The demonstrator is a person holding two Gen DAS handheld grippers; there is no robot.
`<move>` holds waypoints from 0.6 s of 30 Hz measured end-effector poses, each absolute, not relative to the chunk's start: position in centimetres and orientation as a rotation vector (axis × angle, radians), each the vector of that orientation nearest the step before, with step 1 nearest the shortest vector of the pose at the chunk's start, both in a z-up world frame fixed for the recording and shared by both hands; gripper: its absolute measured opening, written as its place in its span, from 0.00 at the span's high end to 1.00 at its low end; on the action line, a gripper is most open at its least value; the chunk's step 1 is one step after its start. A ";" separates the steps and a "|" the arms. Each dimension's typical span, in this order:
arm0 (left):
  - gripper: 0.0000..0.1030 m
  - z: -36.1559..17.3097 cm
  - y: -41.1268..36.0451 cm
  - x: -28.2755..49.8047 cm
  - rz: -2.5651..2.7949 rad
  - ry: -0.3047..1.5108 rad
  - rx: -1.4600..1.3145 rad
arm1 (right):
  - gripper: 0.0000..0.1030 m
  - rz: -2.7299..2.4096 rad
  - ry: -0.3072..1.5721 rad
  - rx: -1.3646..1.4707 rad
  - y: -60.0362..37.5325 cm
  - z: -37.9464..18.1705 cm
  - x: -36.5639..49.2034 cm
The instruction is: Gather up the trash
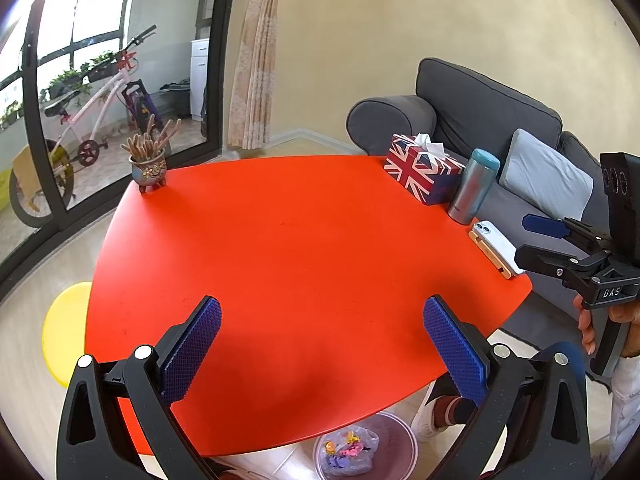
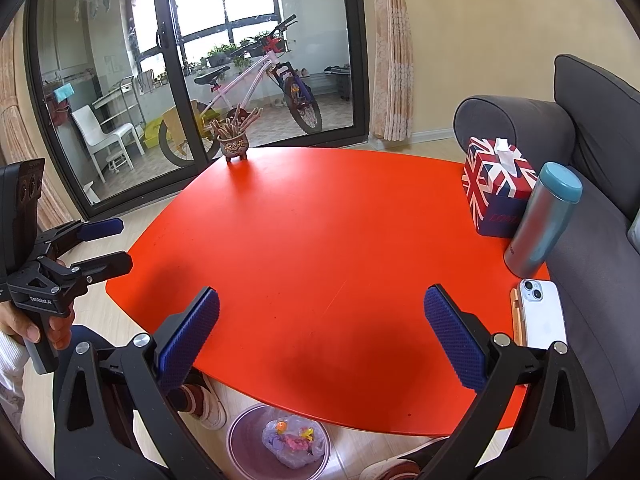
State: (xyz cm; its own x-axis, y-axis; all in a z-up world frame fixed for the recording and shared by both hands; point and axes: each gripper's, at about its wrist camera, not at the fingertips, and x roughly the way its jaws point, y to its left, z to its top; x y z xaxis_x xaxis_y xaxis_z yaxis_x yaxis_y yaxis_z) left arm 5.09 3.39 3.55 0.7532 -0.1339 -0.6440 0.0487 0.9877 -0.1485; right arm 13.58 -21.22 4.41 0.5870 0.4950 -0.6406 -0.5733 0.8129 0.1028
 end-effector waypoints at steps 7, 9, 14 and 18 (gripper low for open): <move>0.06 3.6 3.4 5.1 -0.103 0.711 -0.126 | 0.03 0.625 0.710 -0.120 -21.2 4.3 13.6; 0.06 3.6 3.4 5.1 -0.104 0.710 -0.128 | 0.03 0.625 0.710 -0.121 -21.2 4.4 13.6; 0.06 3.6 3.4 5.2 -0.107 0.710 -0.131 | 0.03 0.626 0.713 -0.122 -21.1 4.0 13.4; 0.06 3.6 3.5 5.2 -0.109 0.710 -0.133 | 0.03 0.626 0.714 -0.122 -21.1 4.1 13.4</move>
